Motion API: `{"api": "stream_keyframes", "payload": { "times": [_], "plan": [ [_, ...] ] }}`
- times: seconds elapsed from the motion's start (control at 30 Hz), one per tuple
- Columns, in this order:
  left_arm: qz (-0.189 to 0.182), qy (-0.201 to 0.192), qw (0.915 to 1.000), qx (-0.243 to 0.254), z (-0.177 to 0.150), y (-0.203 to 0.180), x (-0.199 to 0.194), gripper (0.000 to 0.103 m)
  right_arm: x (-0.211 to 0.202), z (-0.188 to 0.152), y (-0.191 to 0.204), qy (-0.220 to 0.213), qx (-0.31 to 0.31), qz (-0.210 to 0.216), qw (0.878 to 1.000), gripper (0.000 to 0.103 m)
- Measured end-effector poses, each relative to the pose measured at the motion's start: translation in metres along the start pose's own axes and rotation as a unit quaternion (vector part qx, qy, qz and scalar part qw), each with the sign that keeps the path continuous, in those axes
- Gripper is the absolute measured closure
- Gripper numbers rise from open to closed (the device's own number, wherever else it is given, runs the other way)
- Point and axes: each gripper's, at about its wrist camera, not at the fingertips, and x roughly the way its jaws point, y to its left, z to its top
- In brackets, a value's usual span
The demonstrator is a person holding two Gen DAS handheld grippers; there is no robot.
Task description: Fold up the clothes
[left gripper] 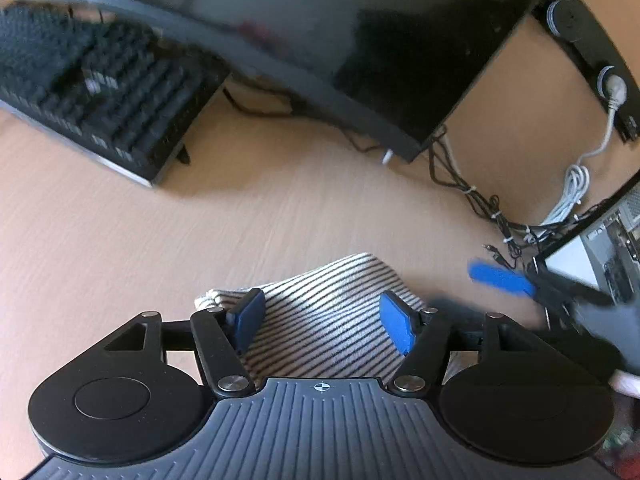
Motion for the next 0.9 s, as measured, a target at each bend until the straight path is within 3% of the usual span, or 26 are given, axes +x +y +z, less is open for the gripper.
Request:
{"api": "stream_keyframes", "payload": {
  "times": [0.03, 0.1, 0.17, 0.23, 0.33, 0.43, 0.47, 0.57, 0.67, 0.73, 0.83, 0.9],
  "plan": [
    [0.001, -0.005, 1.0000, 0.005, -0.004, -0.003, -0.011, 0.026, -0.003, -0.012, 0.004, 0.008, 0.001, 0.005, 1.000, 0.024],
    [-0.004, -0.009, 0.9999, 0.006, -0.014, -0.007, -0.032, 0.009, -0.008, -0.035, 0.011, 0.025, 0.004, 0.014, 1.000, 0.022],
    [-0.002, 0.008, 1.0000, -0.001, -0.030, -0.008, -0.044, 0.007, -0.012, -0.054, 0.015, 0.031, 0.019, 0.019, 0.999, 0.019],
    [0.000, 0.032, 0.9995, -0.008, -0.048, -0.008, -0.047, 0.007, -0.013, -0.057, 0.012, 0.029, 0.060, 0.029, 0.997, 0.018],
    [-0.013, 0.049, 0.9985, -0.022, -0.064, -0.011, -0.045, 0.007, -0.020, -0.054, 0.014, 0.009, 0.065, 0.029, 0.997, 0.018],
    [-0.024, 0.056, 0.9976, -0.032, -0.077, -0.017, -0.043, 0.015, -0.025, -0.057, 0.014, 0.001, 0.057, 0.038, 0.998, 0.006],
    [-0.020, 0.050, 0.9982, -0.025, -0.077, -0.023, -0.044, 0.023, -0.027, -0.059, 0.011, -0.006, 0.063, 0.041, 0.997, 0.006],
    [-0.015, 0.024, 0.9995, -0.011, -0.077, -0.033, -0.053, 0.068, -0.037, -0.065, 0.000, -0.038, 0.095, 0.047, 0.994, 0.006],
    [-0.016, 0.004, 0.9998, -0.015, -0.078, -0.034, -0.062, 0.075, -0.043, -0.067, -0.012, -0.071, 0.134, 0.040, 0.988, 0.005],
    [-0.011, -0.004, 0.9997, -0.022, -0.080, -0.032, -0.065, 0.075, -0.042, -0.065, -0.013, -0.068, 0.133, 0.052, 0.987, 0.005],
    [0.016, 0.003, 0.9990, -0.041, -0.084, -0.020, -0.059, 0.075, -0.037, -0.064, 0.003, -0.040, 0.073, 0.074, 0.994, 0.005],
    [0.024, 0.007, 0.9976, -0.065, -0.085, -0.009, -0.057, 0.066, -0.035, -0.067, 0.019, -0.021, 0.024, 0.089, 0.995, 0.004]
  ]
}}
